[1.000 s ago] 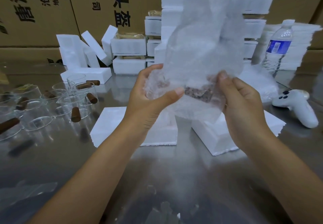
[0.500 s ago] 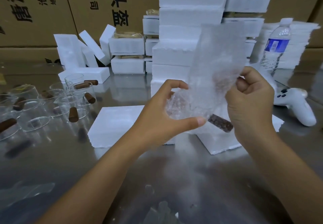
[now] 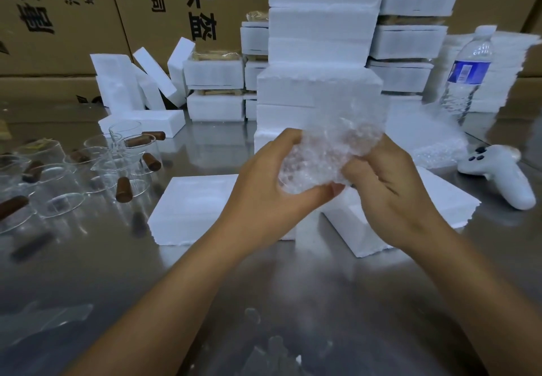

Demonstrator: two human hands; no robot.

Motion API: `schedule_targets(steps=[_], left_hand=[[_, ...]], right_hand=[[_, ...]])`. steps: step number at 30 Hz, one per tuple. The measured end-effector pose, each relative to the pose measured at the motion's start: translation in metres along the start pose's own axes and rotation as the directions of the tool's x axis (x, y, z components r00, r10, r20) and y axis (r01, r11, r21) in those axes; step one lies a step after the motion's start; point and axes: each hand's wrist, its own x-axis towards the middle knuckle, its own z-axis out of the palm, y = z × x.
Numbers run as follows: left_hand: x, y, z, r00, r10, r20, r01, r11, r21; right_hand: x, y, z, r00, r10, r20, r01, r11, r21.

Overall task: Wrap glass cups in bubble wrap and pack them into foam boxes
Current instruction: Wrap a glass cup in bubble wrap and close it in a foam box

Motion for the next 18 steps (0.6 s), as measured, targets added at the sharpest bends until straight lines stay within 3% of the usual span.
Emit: schedule_targets(steps=[5,7,9,13,16,18], left_hand=[[0.000,-0.004,-0.004,0.999,-0.027,-0.028,0.030,0.993,0.111],[-0.001,-0.007,-0.004,1.000,0.016,-0.001,-0.016,0.971,0.240],[-0.002,-0.008,-0.003,0.997,0.069,0.033,-0.076,0.947,0.311],[-0.004,-0.006,-0.002,0.992,0.119,0.042,-0.126,0.924,0.360],[-0.005,-0.004,-0.001,0.992,0.118,0.044,-0.126,0.940,0.317],[-0.005,-0.004,0.000,0.988,0.138,0.062,-0.151,0.933,0.326]], right_hand=[[-0.005,0.003,0.001,0.998,0.010,-0.062,-0.013,0.999,-0.046],[-0.005,0.001,0.003,0.991,-0.064,-0.115,0.048,0.989,-0.136],[-0.004,0.001,0.006,0.980,-0.084,-0.181,0.064,0.992,-0.110],[0.000,0.005,0.005,0.937,0.212,-0.277,-0.150,0.962,0.228],[0.003,0.012,0.000,0.891,0.404,-0.206,-0.295,0.862,0.412],[0.003,0.016,-0.002,0.885,0.439,-0.154,-0.325,0.820,0.470]])
